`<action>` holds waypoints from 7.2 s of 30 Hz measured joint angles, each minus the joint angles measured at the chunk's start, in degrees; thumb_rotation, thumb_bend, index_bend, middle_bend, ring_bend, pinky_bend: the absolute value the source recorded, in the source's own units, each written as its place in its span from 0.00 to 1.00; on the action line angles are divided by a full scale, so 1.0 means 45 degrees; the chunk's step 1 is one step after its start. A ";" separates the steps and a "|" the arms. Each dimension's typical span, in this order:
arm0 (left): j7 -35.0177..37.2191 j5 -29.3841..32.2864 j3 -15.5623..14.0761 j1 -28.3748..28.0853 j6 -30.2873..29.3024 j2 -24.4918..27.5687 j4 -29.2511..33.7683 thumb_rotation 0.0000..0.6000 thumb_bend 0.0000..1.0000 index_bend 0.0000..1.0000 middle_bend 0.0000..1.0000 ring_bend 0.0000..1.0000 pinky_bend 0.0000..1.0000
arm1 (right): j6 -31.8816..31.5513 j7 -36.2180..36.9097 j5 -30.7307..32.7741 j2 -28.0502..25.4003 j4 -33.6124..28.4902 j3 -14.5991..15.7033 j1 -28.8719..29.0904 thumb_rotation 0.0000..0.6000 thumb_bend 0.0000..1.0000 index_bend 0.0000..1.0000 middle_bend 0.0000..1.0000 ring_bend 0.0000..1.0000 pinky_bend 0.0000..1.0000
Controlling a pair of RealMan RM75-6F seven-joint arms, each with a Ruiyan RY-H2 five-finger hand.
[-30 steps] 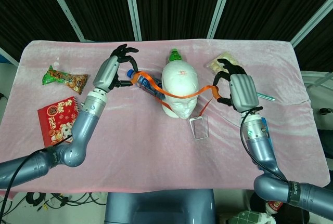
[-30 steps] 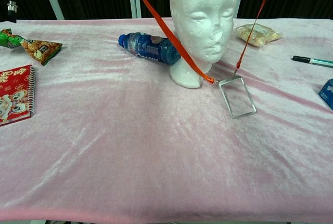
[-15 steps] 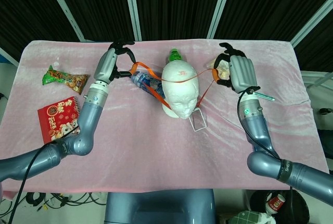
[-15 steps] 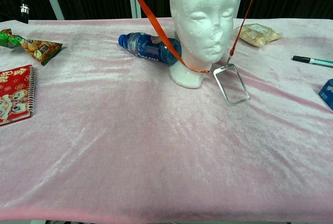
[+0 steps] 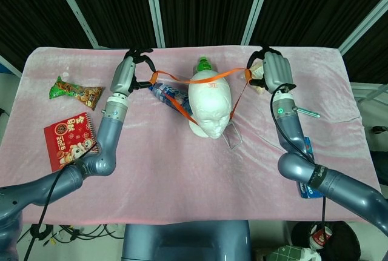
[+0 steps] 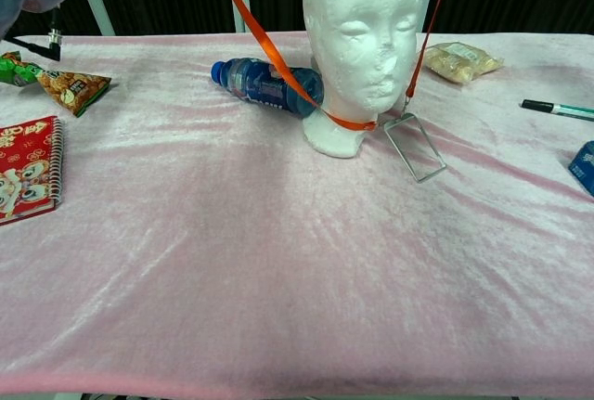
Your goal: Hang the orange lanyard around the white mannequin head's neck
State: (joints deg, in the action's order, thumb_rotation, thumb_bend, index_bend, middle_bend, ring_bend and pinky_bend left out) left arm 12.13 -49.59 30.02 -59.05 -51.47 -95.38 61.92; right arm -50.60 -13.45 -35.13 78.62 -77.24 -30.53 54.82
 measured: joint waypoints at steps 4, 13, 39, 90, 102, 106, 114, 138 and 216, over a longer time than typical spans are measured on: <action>0.0082 -0.0105 -0.0123 -0.0157 0.0226 -0.0452 -0.0774 1.00 0.41 0.58 0.21 0.00 0.00 | 0.0367 -0.0004 0.0159 0.0348 0.0799 0.0136 0.0402 1.00 0.34 0.77 0.16 0.23 0.19; 0.0445 -0.0351 -0.0183 -0.0503 0.0495 -0.1431 -0.2406 1.00 0.41 0.57 0.21 0.00 0.00 | 0.1057 0.0183 0.0684 0.0977 0.2384 0.0094 0.1134 1.00 0.34 0.77 0.16 0.23 0.19; -0.0552 0.0148 -0.0024 -0.0842 0.2268 -0.2435 -0.4457 1.00 0.04 0.20 0.04 0.00 0.00 | 0.3118 0.0173 0.1052 0.1655 0.4619 0.0858 0.1705 1.00 0.10 0.24 0.08 0.18 0.18; -0.5007 -0.1267 -0.2875 0.5396 -0.4538 0.5110 0.7376 1.00 0.08 0.25 0.06 0.00 0.00 | 0.0501 0.2146 -0.0445 -0.3759 -0.2457 0.2108 -0.2993 1.00 0.21 0.16 0.26 0.28 0.23; -0.2958 -0.3699 -0.5539 0.9243 -0.7007 0.6579 0.8155 1.00 0.08 0.25 0.06 0.00 0.00 | -0.2942 0.1115 -0.2604 -0.3004 -0.4330 0.4281 -0.4986 1.00 0.46 0.32 0.67 0.68 0.73; -0.2350 -0.4556 -0.6050 1.0117 -0.7705 0.6656 0.7717 1.00 0.08 0.25 0.06 0.00 0.00 | -0.3563 0.0464 -0.3700 -0.2166 -0.4452 0.5210 -0.5534 1.00 0.48 0.32 0.71 0.74 0.80; -0.2038 -0.5097 -0.6392 1.0976 -0.8188 0.6556 0.7231 1.00 0.08 0.24 0.05 0.00 0.00 | -0.4052 -0.0509 -0.4590 -0.0666 -0.4408 0.5826 -0.5968 1.00 0.53 0.32 0.79 0.81 0.88; -0.2312 -0.5505 -0.5859 1.1460 -0.7827 0.6448 0.7367 1.00 0.09 0.23 0.05 0.00 0.00 | -0.2546 -0.2922 -0.2584 0.2318 -0.2941 0.4486 -0.4278 1.00 0.56 0.27 0.80 0.82 0.88; -0.2669 -0.5337 -0.4970 1.1873 -0.7414 0.6098 0.7417 1.00 0.09 0.23 0.05 0.00 0.00 | -0.1868 -0.2863 -0.2284 0.3227 -0.3001 0.5305 -0.4335 1.00 0.58 0.28 0.81 0.83 0.88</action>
State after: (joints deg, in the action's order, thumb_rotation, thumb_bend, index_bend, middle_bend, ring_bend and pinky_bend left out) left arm 0.12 -73.61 7.65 -5.63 -84.84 -67.93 95.30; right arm -59.00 -26.33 -45.41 93.14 -90.75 -6.66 35.31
